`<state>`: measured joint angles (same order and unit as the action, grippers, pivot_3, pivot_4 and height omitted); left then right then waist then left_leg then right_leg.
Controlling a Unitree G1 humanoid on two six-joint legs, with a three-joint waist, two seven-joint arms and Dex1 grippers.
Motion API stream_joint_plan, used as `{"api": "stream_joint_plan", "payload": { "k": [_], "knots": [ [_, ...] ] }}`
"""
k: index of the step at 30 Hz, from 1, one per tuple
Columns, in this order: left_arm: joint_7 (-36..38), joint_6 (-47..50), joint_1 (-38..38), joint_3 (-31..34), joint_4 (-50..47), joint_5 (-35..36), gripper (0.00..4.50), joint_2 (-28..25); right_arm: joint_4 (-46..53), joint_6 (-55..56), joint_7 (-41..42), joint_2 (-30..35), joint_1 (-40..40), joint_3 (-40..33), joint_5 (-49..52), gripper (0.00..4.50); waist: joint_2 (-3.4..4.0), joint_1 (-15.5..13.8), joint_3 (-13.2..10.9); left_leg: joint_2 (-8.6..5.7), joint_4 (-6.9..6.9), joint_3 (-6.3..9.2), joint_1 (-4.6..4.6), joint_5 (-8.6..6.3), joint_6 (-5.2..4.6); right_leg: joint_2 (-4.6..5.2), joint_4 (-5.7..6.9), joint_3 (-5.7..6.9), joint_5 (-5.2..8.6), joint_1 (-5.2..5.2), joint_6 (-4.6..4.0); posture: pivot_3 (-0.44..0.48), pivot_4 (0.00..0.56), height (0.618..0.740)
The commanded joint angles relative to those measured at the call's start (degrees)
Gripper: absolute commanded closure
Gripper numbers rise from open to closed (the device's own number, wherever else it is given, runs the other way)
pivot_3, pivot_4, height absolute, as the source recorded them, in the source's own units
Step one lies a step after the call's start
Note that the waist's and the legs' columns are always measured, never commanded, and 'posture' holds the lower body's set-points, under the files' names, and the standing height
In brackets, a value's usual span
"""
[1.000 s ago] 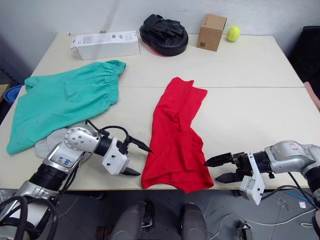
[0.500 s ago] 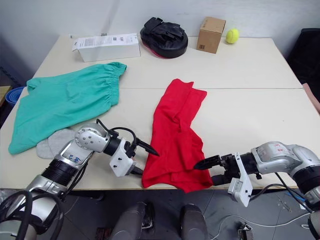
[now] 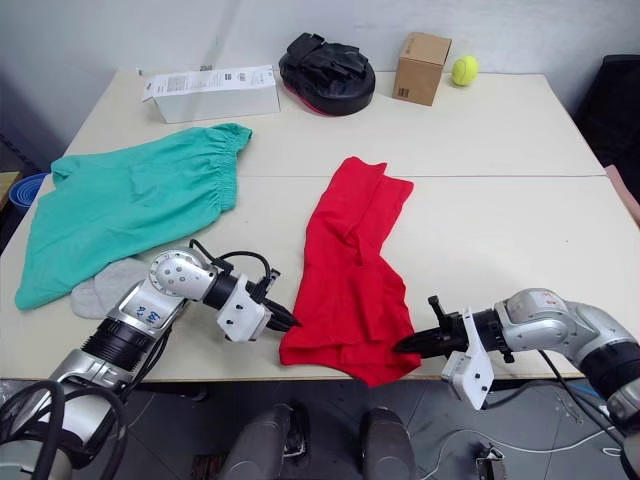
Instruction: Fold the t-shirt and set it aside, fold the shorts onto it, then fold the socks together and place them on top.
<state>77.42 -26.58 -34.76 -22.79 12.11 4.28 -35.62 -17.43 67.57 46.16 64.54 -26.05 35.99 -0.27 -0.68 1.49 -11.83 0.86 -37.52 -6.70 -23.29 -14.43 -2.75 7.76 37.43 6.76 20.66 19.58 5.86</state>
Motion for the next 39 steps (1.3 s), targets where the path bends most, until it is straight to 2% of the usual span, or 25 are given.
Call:
{"api": "stream_joint_plan", "payload": {
  "k": [1, 3, 7, 12, 20, 25, 30, 39],
  "knots": [
    [1.5, 8.4, 2.0, 2.8, -7.8, 6.1, 4.50, -2.5, 9.0, -6.8, 5.5, 4.5, 2.9, -0.8, 11.0, 4.48, 0.01, 0.0, 0.0, 0.00, 0.04, 0.00, 0.00, 0.00, 0.00, 0.01, -0.02, -0.01, 0.00, -0.01, 0.00, 0.000, 0.150, 0.740],
    [2.4, 12.0, 3.1, 3.5, -10.9, 7.9, 4.50, -3.9, 12.7, -9.3, 8.1, 5.9, 5.2, -2.0, 13.9, 4.48, 0.01, 0.0, 0.0, 0.00, 0.12, 0.03, 0.02, 0.00, 0.00, 0.02, -0.05, 0.01, 0.00, -0.01, 0.00, 0.000, 0.150, 0.740],
    [4.9, 20.5, 6.9, 5.3, -19.0, 12.3, 4.50, -9.1, 23.6, -21.7, 13.1, 10.9, 12.1, -4.6, 25.4, 4.48, 0.04, 0.0, 0.0, 0.01, 0.23, 0.07, 0.03, -0.01, 0.02, 0.03, -0.15, 0.04, 0.00, -0.04, -0.01, 0.000, 0.150, 0.740],
    [5.5, 28.3, 10.1, 6.9, -26.2, 15.8, 4.50, -12.7, 33.8, -35.9, 20.0, 14.7, 18.0, -9.8, 37.0, 4.48, 0.05, -0.1, 0.0, 0.01, 0.34, 0.14, 0.03, -0.05, 0.01, 0.04, -0.40, 0.07, 0.00, -0.12, -0.01, 0.000, 0.150, 0.740],
    [5.9, 39.0, 15.5, 8.7, -36.7, 21.4, 4.50, -16.7, 42.8, -51.9, 29.6, 17.4, 26.3, -20.7, 47.2, 4.48, 0.06, -0.9, 0.0, 0.01, 0.41, 0.21, -0.04, -0.30, 0.03, 0.03, -0.62, 0.10, 0.00, -0.12, -0.01, 0.000, 0.150, 0.740],
    [7.3, 43.8, 17.6, 10.3, -40.2, 25.3, 4.50, -19.9, 45.4, -59.4, 34.1, 16.8, 30.4, -27.7, 49.7, 4.48, 0.09, -1.4, -0.1, 0.02, 0.44, 0.21, -0.03, -0.31, 0.05, 0.03, -0.69, 0.10, 0.03, -0.12, -0.05, 0.000, 0.150, 0.740],
    [2.0, 45.2, 13.4, 11.5, -33.5, 22.7, 4.50, -16.2, 42.4, -70.2, 32.9, 11.7, 23.5, -30.0, 52.2, 4.48, 0.10, -1.6, -0.1, 0.01, 0.49, 0.20, -0.08, -0.38, 0.17, 0.03, -1.04, 0.09, 0.06, -0.19, -0.12, 0.000, 0.150, 0.740],
    [-5.6, 48.4, -5.4, 13.6, -11.1, 18.7, 4.50, -6.8, 27.1, -84.8, 32.5, -1.3, 2.2, -30.0, 47.4, 4.48, 0.09, -1.6, -0.1, -0.02, 0.36, 0.20, -0.38, -0.20, 0.00, -0.04, -0.89, 0.24, -0.09, 0.05, 0.05, 0.000, 0.150, 0.740]
  ]
}}
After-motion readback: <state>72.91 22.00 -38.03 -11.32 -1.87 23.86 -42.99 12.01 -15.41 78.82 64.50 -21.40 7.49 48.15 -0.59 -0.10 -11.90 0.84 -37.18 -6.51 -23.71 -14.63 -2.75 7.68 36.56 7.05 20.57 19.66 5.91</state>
